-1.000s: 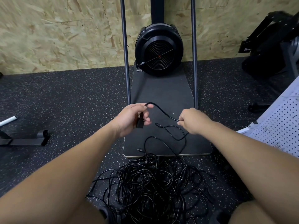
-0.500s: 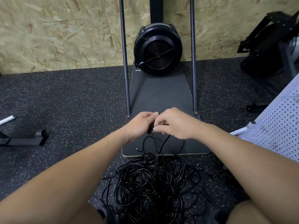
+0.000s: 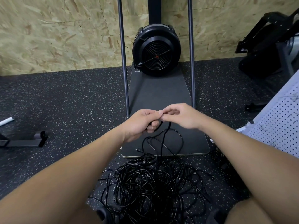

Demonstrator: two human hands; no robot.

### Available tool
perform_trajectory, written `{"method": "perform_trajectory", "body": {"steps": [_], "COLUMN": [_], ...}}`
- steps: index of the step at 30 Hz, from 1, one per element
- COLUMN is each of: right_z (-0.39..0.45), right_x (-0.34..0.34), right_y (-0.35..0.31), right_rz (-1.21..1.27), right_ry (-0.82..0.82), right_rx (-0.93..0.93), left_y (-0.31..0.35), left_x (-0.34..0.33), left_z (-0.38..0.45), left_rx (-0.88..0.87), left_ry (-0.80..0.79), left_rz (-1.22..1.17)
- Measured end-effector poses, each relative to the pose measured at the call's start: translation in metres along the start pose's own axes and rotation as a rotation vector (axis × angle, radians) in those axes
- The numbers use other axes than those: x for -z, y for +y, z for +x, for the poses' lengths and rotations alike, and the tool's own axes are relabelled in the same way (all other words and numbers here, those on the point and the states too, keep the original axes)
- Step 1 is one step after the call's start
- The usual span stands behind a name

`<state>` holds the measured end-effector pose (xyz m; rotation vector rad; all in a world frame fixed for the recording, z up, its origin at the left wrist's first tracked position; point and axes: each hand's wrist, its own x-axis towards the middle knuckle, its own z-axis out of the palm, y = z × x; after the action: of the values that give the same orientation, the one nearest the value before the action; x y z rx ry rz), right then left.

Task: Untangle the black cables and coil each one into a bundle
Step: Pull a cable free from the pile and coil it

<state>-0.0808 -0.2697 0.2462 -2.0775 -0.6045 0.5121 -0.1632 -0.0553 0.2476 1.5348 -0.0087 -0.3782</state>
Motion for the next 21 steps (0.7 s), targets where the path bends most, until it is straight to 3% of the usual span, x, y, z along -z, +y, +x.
{"method": "perform_trajectory", "body": {"steps": [6, 13, 19, 21], "right_z": [-0.003, 0.003, -0.001, -0.003], "right_x": [-0.012, -0.029, -0.036, -0.042], "right_y": [0.021, 0.043, 0.053, 0.055], "right_rz": [0.334, 0.331, 0.125, 0.123], "right_ry": [-0.263, -0.191, -0.334, -0.308], "right_rx": [-0.204, -0.299, -0.376, -0.391], "left_y": [0.008, 0.011, 0.015, 0.016], "left_x": [-0.008, 0.001, 0.012, 0.02], "left_z": [0.001, 0.002, 0.007, 0.008], "left_rx": [-0.034, -0.059, -0.114, -0.133], "left_ry": [0.129, 0.206, 0.305, 0.36], "left_rz": [-0.173, -0.331, -0.462, -0.509]}}
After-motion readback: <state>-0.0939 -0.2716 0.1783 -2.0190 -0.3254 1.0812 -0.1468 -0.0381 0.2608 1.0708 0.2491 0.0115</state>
